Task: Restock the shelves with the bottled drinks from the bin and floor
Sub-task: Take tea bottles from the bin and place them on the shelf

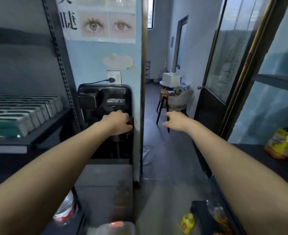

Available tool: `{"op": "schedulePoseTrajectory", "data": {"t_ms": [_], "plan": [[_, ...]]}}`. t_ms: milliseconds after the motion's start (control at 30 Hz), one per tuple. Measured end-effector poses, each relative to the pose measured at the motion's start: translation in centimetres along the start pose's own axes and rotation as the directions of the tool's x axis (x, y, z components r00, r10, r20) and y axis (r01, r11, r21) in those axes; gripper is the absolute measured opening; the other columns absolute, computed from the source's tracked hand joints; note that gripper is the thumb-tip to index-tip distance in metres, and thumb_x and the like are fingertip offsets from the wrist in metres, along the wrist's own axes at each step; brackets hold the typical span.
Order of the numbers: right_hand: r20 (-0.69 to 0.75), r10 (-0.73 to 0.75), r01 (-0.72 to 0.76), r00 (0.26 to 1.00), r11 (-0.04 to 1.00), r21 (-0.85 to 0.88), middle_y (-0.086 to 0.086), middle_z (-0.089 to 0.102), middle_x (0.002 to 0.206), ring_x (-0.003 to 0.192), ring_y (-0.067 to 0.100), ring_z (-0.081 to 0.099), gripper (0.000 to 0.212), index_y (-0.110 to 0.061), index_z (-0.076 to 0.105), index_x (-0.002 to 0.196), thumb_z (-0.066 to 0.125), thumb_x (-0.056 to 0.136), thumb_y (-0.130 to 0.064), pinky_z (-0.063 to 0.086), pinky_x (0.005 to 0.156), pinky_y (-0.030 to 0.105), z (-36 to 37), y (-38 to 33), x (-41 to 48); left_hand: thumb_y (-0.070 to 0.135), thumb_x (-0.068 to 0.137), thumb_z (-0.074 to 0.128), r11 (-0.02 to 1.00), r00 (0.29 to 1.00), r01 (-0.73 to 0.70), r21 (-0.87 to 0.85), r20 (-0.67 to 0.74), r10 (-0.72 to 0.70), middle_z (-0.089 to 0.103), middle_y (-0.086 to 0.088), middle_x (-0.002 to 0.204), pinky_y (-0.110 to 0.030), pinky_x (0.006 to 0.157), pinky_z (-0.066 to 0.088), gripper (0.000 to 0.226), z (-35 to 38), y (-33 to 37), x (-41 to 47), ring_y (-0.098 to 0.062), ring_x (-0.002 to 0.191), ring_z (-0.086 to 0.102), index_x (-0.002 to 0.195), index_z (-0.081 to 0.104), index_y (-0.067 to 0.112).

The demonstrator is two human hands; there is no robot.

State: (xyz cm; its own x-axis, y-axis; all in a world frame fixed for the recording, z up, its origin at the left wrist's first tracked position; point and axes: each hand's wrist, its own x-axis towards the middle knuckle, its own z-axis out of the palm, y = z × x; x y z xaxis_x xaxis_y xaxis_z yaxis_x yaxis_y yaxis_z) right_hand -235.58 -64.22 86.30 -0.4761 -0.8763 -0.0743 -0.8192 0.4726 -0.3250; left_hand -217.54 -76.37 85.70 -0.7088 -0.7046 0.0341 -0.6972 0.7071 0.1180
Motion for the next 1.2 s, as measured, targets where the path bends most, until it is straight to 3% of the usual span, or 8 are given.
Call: {"op": "schedulePoseTrajectory", "data": {"t_ms": [267,367,467,633,833,1000,1200], "plan": [[0.222,-0.031,0.032,0.975,0.999,-0.003,0.015,0.037,0.146,0.130,0.030,0.041,0.052,-0.002,0.035,0.141,0.047,0.097,-0.027,0.037,0.104,0.036,10.7,-6.7,-2.0,0.045,0.087,0.052,0.986,0.978,0.141,-0.091,0.168,-0.124,0.048,-0.008,0.124,-0.046,0.098,0.044,0.045,6.1,-8.8,-7.4,-0.031,0.112,0.050,0.122,0.053,0.017],[0.307,-0.037,0.032,0.951,0.999,0.020,0.014,0.037,0.148,0.131,0.030,0.040,0.055,-0.005,0.032,0.143,0.049,0.096,-0.029,0.037,0.106,0.035,14.6,-7.5,-2.2,0.043,0.085,0.052,0.976,0.964,0.183,-0.121,0.217,-0.154,0.051,-0.009,0.119,-0.043,0.096,0.045,0.039,9.2,-10.5,-9.2,-0.030,0.108,0.052,0.111,0.059,0.015],[0.347,-0.032,0.030,0.937,0.999,0.009,0.012,0.031,0.151,0.136,0.030,0.034,0.058,-0.007,0.028,0.146,0.049,0.096,-0.029,0.031,0.109,0.035,18.4,-7.5,-2.1,0.038,0.088,0.051,0.967,0.944,0.222,-0.126,0.276,-0.181,0.051,-0.010,0.125,-0.039,0.097,0.043,0.037,12.4,-11.5,-10.6,-0.030,0.116,0.049,0.115,0.057,0.014],[0.417,-0.052,0.075,0.907,0.996,-0.038,0.015,0.037,0.147,0.133,0.032,0.038,0.052,-0.004,0.035,0.141,0.049,0.096,-0.026,0.034,0.107,0.036,25.3,-6.2,-1.7,0.033,0.090,0.051,0.953,0.913,0.273,-0.133,0.347,-0.213,0.047,-0.012,0.132,-0.035,0.100,0.039,0.038,18.3,-12.4,-11.8,-0.030,0.122,0.045,0.122,0.054,0.012],[0.491,-0.022,0.055,0.871,0.997,-0.054,0.013,0.034,0.149,0.136,0.031,0.034,0.053,-0.014,0.039,0.141,0.052,0.093,-0.030,0.033,0.109,0.045,34.5,-2.7,0.2,0.028,0.086,0.050,0.946,0.894,0.299,-0.121,0.383,-0.234,0.051,-0.012,0.126,-0.043,0.098,0.043,0.035,26.6,-12.6,-11.9,-0.032,0.120,0.049,0.118,0.057,0.013],[0.577,0.029,0.024,0.816,0.996,-0.083,0.003,0.009,0.159,0.145,0.025,0.013,0.056,-0.023,0.032,0.144,0.050,0.093,-0.038,0.021,0.113,0.055,41.7,0.6,0.8,0.032,0.089,0.051,0.937,0.824,0.344,-0.062,0.498,-0.269,0.048,-0.010,0.131,-0.041,0.097,0.041,0.039,34.7,-12.9,-12.3,-0.029,0.125,0.043,0.124,0.053,0.015],[0.633,0.017,0.050,0.774,0.995,-0.088,0.003,0.018,0.155,0.142,0.027,0.018,0.054,-0.023,0.037,0.140,0.052,0.089,-0.035,0.020,0.108,0.062,50.9,3.1,0.1,0.033,0.091,0.049,0.915,0.740,0.401,-0.047,0.606,-0.293,0.044,-0.006,0.134,-0.042,0.098,0.038,0.041,43.5,-13.7,-14.0,-0.026,0.127,0.038,0.129,0.049,0.018]]}}
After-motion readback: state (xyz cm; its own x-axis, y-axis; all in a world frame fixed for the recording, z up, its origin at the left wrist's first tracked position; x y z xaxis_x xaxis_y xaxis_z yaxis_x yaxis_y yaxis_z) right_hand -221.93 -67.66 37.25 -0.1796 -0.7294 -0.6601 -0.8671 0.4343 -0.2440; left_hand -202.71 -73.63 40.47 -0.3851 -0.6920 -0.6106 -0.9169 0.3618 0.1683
